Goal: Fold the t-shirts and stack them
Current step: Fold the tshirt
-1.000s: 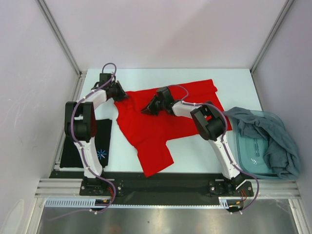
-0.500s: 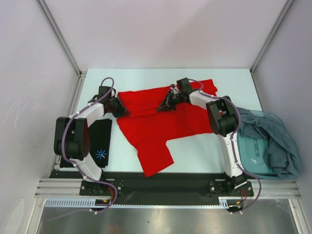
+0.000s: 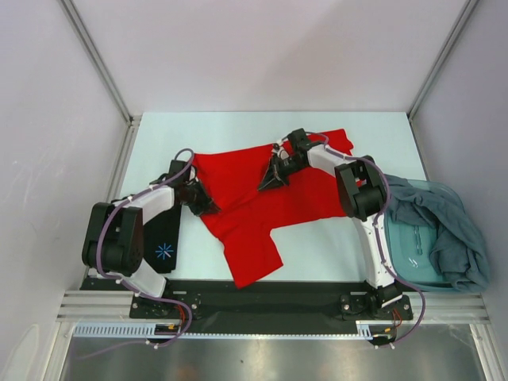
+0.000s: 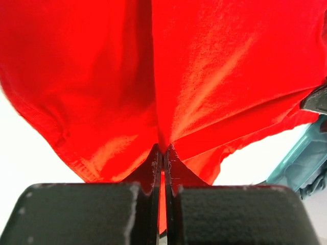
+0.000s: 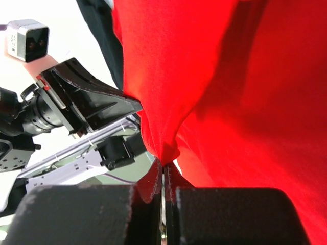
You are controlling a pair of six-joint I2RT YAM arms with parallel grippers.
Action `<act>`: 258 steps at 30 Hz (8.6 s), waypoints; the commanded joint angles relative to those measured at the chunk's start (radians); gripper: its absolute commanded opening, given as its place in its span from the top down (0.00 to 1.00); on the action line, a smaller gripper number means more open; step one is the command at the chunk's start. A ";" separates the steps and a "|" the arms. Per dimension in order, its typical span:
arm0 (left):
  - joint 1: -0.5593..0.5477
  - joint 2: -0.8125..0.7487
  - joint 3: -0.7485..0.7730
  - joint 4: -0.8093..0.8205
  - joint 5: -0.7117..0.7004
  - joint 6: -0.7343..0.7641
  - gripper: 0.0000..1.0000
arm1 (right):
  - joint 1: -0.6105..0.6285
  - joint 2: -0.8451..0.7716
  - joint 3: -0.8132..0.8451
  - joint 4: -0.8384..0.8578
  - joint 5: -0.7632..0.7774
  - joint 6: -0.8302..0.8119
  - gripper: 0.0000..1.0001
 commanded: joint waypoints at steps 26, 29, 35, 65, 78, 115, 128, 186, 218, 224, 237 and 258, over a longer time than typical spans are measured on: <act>0.114 0.026 0.308 -0.051 -0.187 0.294 0.32 | -0.113 -0.196 -0.053 0.133 0.463 -0.004 0.59; 0.116 0.178 0.463 -0.055 -0.193 0.308 0.30 | -0.131 -0.159 -0.029 0.258 0.442 0.074 0.58; 0.122 0.404 0.739 -0.104 -0.214 0.337 0.35 | -0.213 -0.097 0.073 0.267 0.431 0.114 0.57; 0.238 0.639 0.986 -0.147 -0.204 0.335 0.55 | -0.443 0.113 0.448 0.102 0.590 0.120 0.61; -0.034 -0.126 0.328 -0.252 -0.397 0.234 0.35 | -0.219 -0.375 -0.014 -0.348 0.989 -0.165 0.29; -0.394 -0.497 -0.514 0.225 -0.274 -0.045 0.35 | -0.092 -0.949 -0.717 -0.108 0.731 -0.145 0.28; -0.394 -0.591 -0.533 0.088 -0.202 -0.209 0.40 | -0.201 -0.987 -0.811 -0.075 0.667 -0.176 0.29; -0.392 -0.538 -0.313 -0.006 -0.244 -0.105 1.00 | -0.469 -0.783 -0.871 0.086 1.227 0.045 0.56; -0.337 -0.521 -0.113 -0.098 -0.322 -0.047 1.00 | -0.428 -0.708 -0.651 0.024 1.140 -0.090 1.00; -0.265 -0.449 -0.039 -0.091 -0.316 -0.008 1.00 | -0.418 -0.590 -0.503 0.001 1.098 -0.099 1.00; -0.075 -0.279 0.110 -0.069 -0.288 0.053 1.00 | -0.417 -0.286 -0.098 -0.090 1.052 -0.136 1.00; 0.020 -0.026 0.273 -0.063 -0.267 0.073 1.00 | -0.418 -0.030 0.281 -0.165 0.991 -0.142 1.00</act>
